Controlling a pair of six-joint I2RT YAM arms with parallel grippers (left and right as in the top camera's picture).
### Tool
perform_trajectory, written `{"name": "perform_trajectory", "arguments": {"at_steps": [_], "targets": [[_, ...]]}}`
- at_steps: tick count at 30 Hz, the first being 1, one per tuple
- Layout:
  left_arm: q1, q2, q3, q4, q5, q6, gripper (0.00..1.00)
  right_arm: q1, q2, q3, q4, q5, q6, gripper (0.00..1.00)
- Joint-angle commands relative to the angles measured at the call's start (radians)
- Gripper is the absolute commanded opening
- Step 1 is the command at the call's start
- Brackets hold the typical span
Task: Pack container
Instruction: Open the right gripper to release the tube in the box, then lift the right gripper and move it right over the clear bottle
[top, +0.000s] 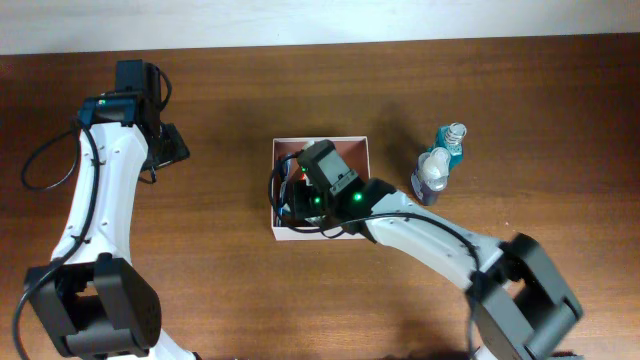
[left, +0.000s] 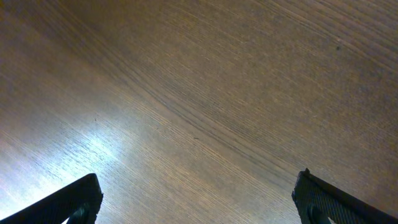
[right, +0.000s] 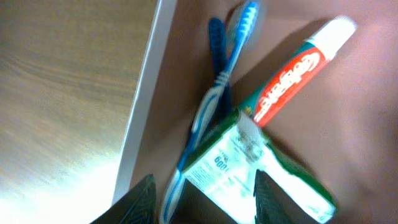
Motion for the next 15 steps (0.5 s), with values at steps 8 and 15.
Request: {"name": "perform_trajectory", "arguments": {"at_steps": [8, 15], "targets": [[0.002, -0.004, 0.008, -0.002, 0.002, 0.005, 0.99, 0.007, -0.159, 0.212, -0.327, 0.202, -0.122, 0.45], [0.002, -0.004, 0.008, -0.002, 0.002, 0.005, 0.99, 0.006, -0.277, 0.268, -0.534, 0.339, -0.122, 0.49]]}}
